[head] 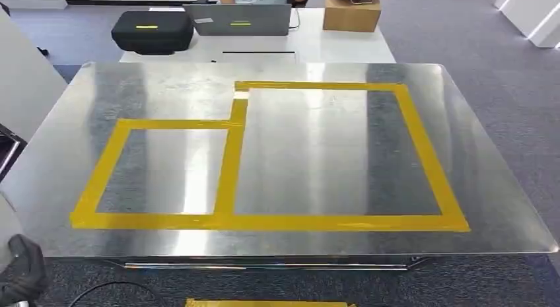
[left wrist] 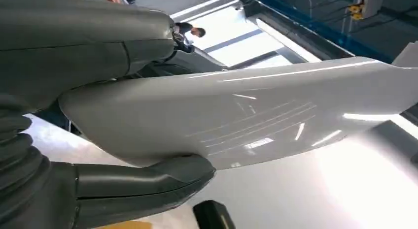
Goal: Take the parts from the cabinet and place them on the table.
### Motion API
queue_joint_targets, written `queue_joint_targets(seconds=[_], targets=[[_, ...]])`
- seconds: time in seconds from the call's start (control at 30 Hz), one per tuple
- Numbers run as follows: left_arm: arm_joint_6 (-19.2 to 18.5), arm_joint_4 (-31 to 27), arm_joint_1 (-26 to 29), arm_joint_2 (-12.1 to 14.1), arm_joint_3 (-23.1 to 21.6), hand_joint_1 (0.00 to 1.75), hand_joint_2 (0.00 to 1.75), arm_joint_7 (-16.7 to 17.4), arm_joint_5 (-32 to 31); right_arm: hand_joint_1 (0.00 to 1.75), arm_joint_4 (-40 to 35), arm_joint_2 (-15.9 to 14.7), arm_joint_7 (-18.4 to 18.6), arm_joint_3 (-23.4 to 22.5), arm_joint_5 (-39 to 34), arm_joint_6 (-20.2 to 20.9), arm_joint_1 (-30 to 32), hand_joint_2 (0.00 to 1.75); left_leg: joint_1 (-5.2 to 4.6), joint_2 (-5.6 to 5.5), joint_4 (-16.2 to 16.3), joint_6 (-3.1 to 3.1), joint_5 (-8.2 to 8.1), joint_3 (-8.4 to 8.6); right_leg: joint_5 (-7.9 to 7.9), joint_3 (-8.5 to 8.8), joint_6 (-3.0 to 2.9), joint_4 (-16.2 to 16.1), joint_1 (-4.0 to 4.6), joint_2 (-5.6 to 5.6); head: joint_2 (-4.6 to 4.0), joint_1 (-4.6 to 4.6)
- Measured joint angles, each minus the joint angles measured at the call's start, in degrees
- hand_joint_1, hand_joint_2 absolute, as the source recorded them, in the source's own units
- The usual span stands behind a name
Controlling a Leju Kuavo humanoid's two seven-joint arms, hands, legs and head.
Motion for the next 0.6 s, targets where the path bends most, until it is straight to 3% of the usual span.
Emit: queue_joint_targets(seconds=[0.17, 0.3, 0.43, 0.6], targets=[[-3.04, 4.24, -2.95, 3.13, 3.15, 1.75, 1.75, 4.83, -0.94, 0.0, 0.0, -0.33, -0.07, 0.94, 0.83, 0.48, -0.14, 1.75, 0.03, 0.01, -0.01, 0.0, 0.0, 0.11, -0.08, 0.0, 0.13, 0.1, 0.08, -0.03, 0.0, 0.0], [-8.56, 10.39, -7.3, 7.49, 7.38, 1.75, 1.75, 10.16, -4.87, 0.0, 0.02, -0.81, 0.26, 2.25, 2.03, 0.92, -0.41, 1.75, 0.09, 0.0, -0.05, -0.03, 0.02, 0.16, -0.14, -0.01, 0.05, 0.28, 0.14, -0.04, 0.0, 0.0], [-11.41, 16.97, -11.76, 11.87, 10.19, 1.75, 1.75, 13.75, -6.71, 0.0, 0.02, -1.16, 0.79, 3.32, 2.82, 1.18, -0.69, 1.75, 0.12, 0.03, -0.05, -0.07, 0.06, 0.15, -0.14, 0.03, 0.05, 0.42, 0.15, 0.0, 0.0, 0.0], [-17.49, 25.84, -17.25, 16.77, 11.54, 1.75, 1.75, 17.23, -4.5, 0.0, 0.04, -1.55, 1.4, 4.44, 3.41, 1.55, -1.33, 1.75, 0.16, 0.04, -0.05, -0.08, 0.07, 0.16, -0.15, -0.14, 0.04, 0.47, 0.15, -0.03, 0.0, 0.02]])
